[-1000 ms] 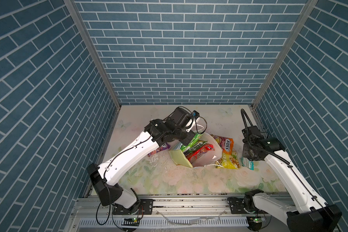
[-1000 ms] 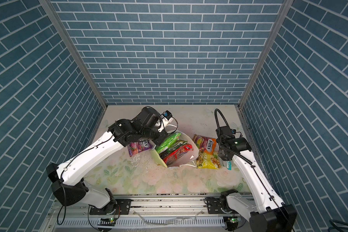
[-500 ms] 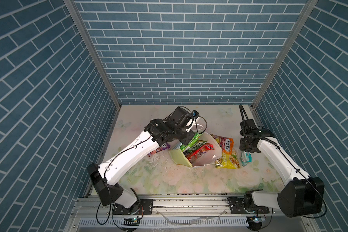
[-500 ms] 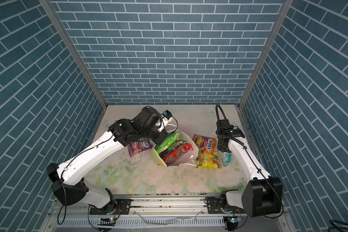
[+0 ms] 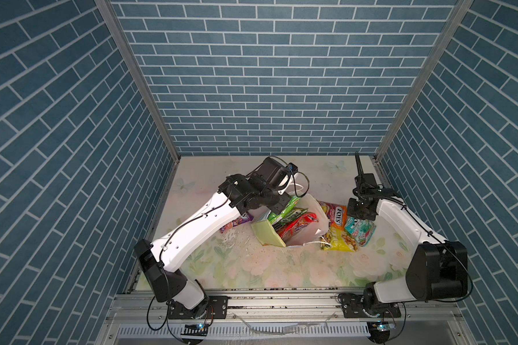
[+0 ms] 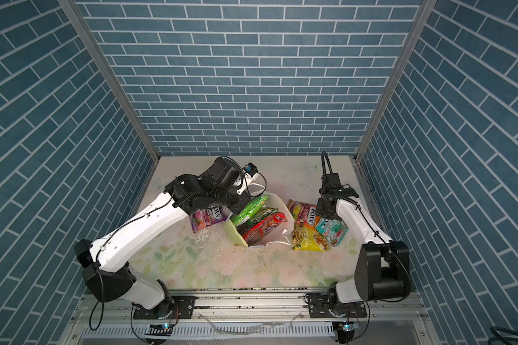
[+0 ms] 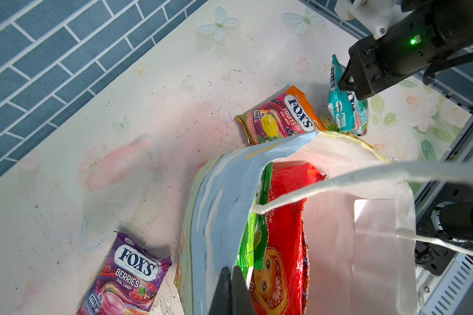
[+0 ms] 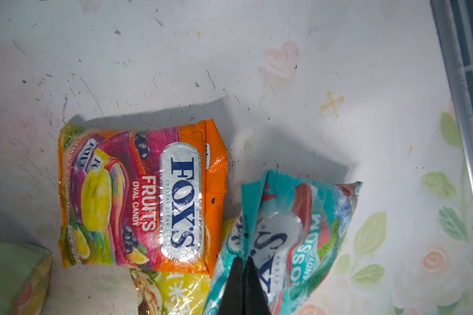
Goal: Take the snacks out of the paper bag
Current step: Place the snack at the middle-right of the table.
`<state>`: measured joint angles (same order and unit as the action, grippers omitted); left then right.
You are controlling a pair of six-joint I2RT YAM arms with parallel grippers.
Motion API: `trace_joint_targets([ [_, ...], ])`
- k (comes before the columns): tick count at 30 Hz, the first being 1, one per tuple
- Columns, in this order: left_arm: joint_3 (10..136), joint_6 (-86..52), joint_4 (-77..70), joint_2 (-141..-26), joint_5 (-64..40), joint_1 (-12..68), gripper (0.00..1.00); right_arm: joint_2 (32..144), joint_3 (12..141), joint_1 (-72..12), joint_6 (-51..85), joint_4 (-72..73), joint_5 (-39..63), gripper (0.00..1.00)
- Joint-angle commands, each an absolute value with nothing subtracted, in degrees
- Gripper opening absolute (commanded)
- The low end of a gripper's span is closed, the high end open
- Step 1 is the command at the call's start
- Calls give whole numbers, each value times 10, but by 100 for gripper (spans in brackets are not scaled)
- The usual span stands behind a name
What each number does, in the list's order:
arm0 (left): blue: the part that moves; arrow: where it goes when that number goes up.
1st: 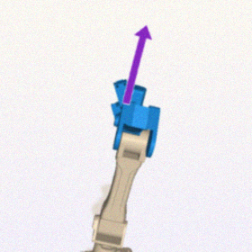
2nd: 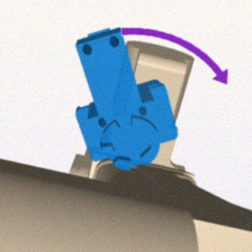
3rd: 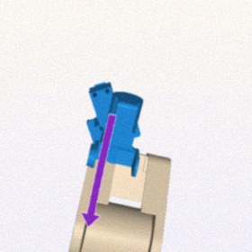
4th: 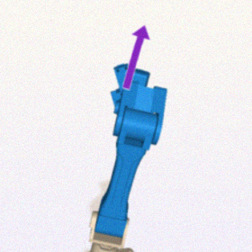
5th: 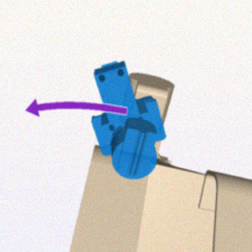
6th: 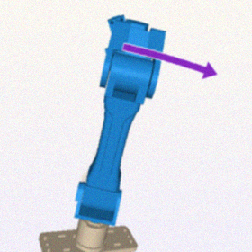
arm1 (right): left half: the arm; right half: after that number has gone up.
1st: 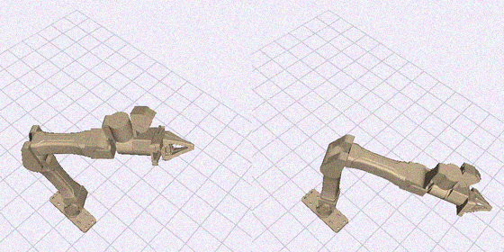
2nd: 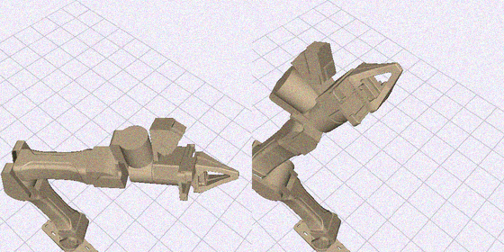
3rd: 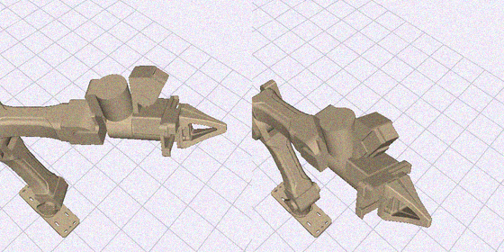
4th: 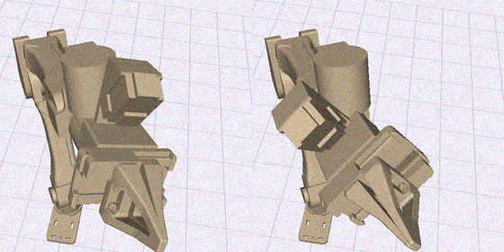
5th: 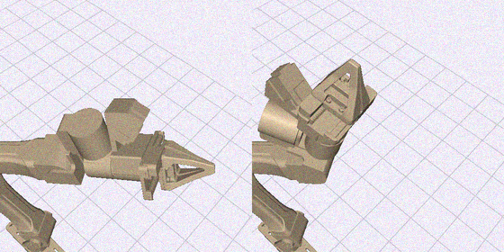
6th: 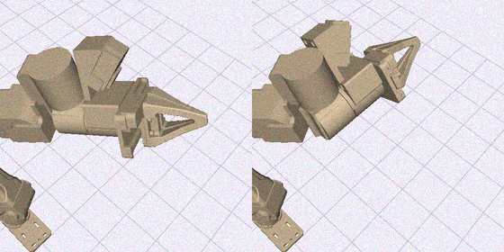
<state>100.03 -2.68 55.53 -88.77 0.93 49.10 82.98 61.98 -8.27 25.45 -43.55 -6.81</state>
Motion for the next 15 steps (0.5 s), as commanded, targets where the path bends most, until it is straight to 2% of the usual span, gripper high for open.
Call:
trace_joint_targets([
  [1, 1017, -19, 572, -893, 19, 489, 0, 831, 637, -72, 251, -426, -49, 3],
  [5, 1018, -20, 577, -896, 22, 489, 0, 816, 637, -63, 245, -422, -26, 20],
  [9, 1020, -22, 578, -900, 24, 488, 0, 790, 642, -62, 239, -430, -11, 28],
  [15, 1019, -20, 574, -894, 27, 494, 0, 710, 659, -62, 226, -436, 62, 28],
])
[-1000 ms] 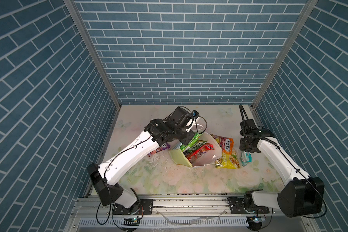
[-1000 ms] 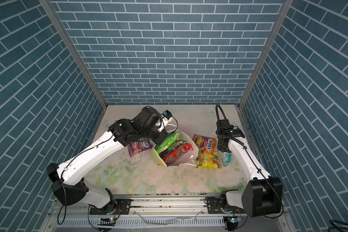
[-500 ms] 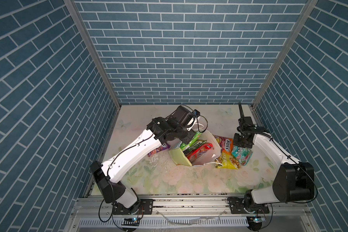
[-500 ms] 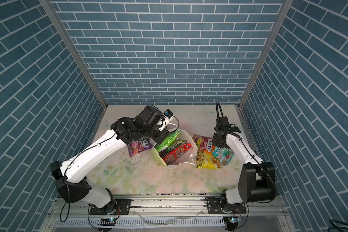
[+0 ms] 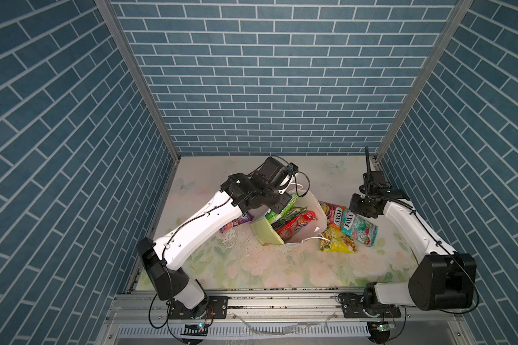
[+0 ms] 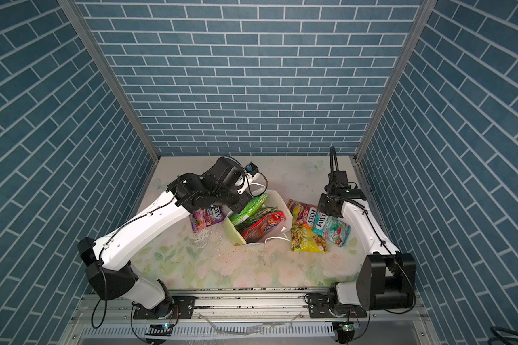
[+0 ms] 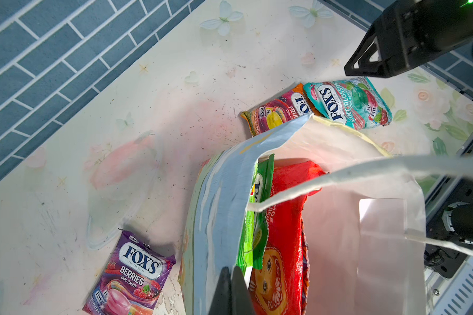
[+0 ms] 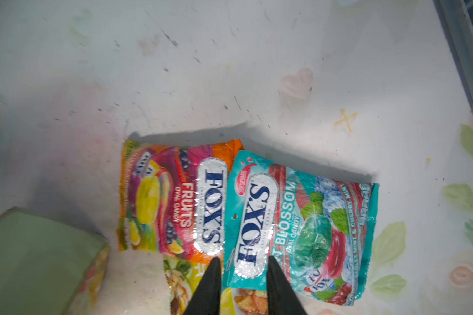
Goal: Take the snacks out of the paper bag
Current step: Place the snack at the middle-right of the table.
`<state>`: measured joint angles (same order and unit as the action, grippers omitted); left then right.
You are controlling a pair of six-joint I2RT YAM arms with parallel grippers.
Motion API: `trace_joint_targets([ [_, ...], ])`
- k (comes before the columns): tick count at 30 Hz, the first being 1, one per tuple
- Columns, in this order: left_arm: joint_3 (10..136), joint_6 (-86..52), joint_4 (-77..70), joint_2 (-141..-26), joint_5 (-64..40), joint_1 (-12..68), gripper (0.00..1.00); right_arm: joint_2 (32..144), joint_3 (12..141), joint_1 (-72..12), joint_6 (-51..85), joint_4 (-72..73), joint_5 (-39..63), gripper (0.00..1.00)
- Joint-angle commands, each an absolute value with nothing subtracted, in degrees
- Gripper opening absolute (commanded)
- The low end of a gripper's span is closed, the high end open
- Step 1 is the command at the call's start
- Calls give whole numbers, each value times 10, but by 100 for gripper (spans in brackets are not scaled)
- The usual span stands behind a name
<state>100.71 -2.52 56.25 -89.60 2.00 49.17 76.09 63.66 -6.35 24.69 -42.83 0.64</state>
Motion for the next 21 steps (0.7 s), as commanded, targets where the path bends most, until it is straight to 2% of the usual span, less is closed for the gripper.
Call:
trace_joint_targets([
  [1, 1017, -20, 573, -894, 26, 496, 0, 695, 661, -62, 224, -435, 84, 28],
  [5, 1018, -21, 564, -894, 28, 509, 0, 621, 671, -63, 207, -436, 174, 21],
  [9, 1021, -20, 556, -899, 29, 527, 0, 552, 681, -67, 211, -433, 280, 9],
  [12, 1022, -21, 552, -904, 32, 540, 0, 517, 681, -91, 223, -428, 344, 5],
  [21, 1029, -35, 551, -926, 36, 581, 0, 468, 596, -216, 255, -419, 380, 3],
])
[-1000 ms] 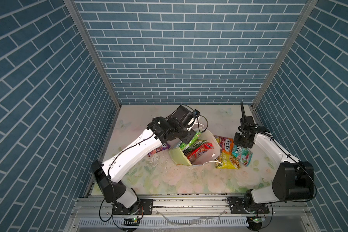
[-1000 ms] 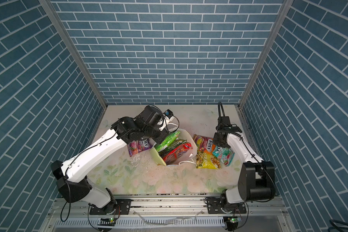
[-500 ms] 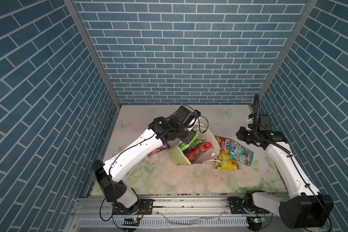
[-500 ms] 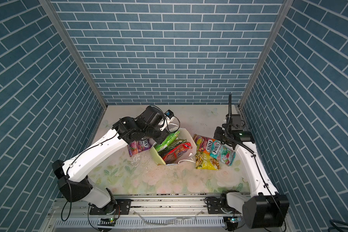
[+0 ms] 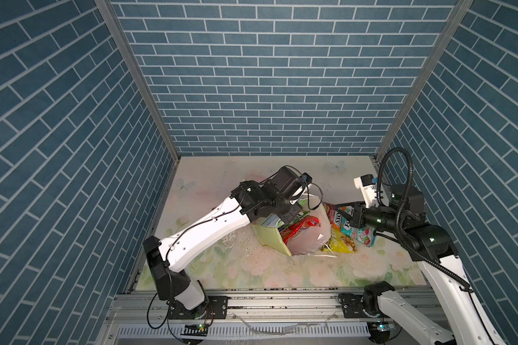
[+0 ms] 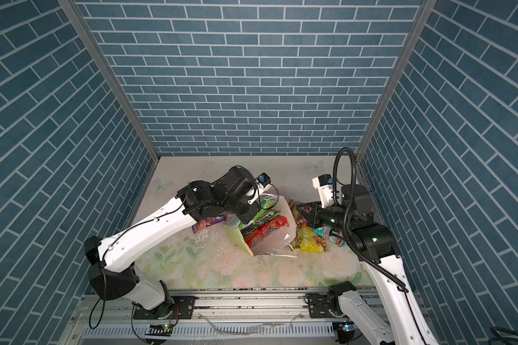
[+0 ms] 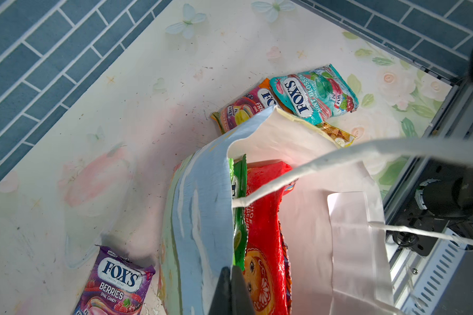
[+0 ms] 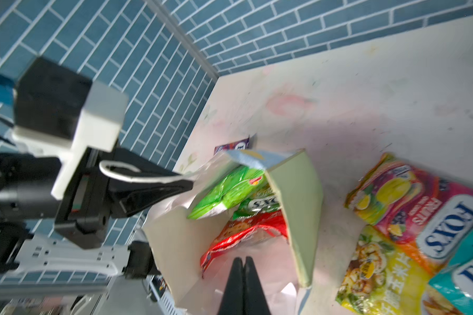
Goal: Take the snacks out of the paper bag
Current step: Place the snack at the middle-right of the table, then pick up the snack from the paper bag.
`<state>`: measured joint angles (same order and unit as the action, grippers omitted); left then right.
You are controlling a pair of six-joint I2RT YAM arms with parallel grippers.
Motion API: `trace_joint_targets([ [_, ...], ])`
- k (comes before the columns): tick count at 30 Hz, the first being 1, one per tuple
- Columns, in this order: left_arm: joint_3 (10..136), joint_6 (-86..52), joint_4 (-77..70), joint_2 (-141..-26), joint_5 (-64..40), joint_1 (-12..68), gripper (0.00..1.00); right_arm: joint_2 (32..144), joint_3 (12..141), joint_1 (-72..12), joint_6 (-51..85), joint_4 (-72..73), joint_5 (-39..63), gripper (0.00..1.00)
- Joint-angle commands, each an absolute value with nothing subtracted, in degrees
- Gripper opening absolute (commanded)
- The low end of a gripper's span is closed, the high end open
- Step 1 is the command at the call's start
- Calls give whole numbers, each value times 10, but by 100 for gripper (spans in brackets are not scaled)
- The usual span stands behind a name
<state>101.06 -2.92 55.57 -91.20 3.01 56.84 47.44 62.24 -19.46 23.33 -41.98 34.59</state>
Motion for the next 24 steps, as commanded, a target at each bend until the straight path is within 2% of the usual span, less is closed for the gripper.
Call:
trace_joint_targets([
  [1, 1033, -36, 555, -930, 37, 586, 0, 464, 585, -225, 258, -418, 385, 4],
  [11, 1040, -71, 563, -949, 53, 613, 0, 456, 531, -261, 274, -448, 362, 3],
  [24, 1044, -89, 574, -950, 35, 617, 0, 471, 508, -282, 354, -362, 312, 5],
])
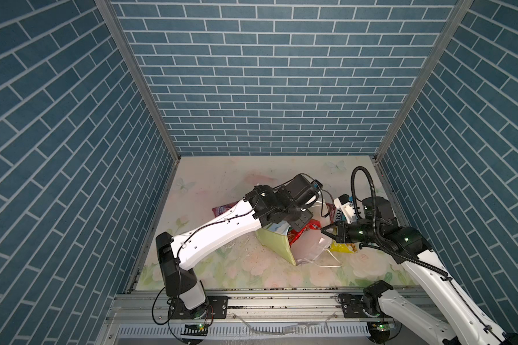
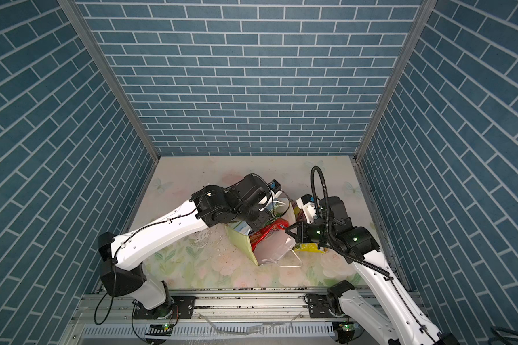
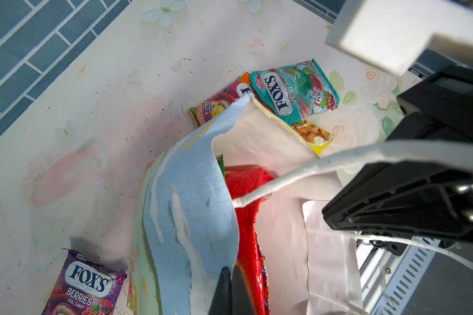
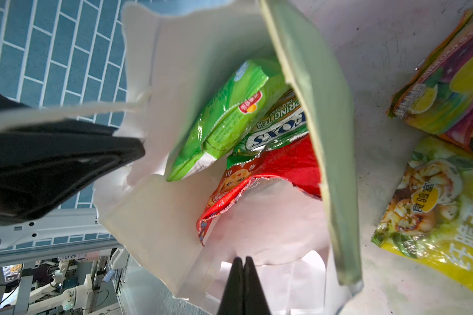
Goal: Take the snacks out of the paper bag
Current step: Pick up the snack from the paper bag.
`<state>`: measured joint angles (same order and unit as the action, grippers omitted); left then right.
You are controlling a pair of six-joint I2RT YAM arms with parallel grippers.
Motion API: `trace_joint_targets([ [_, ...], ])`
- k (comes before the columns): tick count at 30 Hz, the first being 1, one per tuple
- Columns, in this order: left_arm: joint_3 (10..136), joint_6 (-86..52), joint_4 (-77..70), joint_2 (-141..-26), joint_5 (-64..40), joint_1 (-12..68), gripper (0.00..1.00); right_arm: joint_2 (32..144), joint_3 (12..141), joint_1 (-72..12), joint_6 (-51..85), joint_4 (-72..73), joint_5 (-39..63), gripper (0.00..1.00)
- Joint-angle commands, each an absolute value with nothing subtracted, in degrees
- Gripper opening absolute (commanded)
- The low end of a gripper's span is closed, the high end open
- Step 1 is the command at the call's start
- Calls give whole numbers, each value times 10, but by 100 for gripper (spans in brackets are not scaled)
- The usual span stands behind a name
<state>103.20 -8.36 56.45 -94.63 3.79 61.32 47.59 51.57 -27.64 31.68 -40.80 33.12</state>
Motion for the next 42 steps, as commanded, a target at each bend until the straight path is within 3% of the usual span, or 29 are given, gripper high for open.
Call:
trace_joint_targets([
  [1, 1044, -89, 573, -951, 35, 617, 0, 469, 505, -284, 362, -352, 309, 5],
  [14, 1041, -95, 560, -927, 40, 615, 0, 479, 486, -374, 452, -266, 214, 8],
  [27, 1017, -111, 534, -903, 44, 614, 0, 518, 469, -474, 545, -179, 46, 28],
  [42, 981, -96, 531, -872, 16, 582, 0, 570, 486, -544, 579, -128, -85, 31],
])
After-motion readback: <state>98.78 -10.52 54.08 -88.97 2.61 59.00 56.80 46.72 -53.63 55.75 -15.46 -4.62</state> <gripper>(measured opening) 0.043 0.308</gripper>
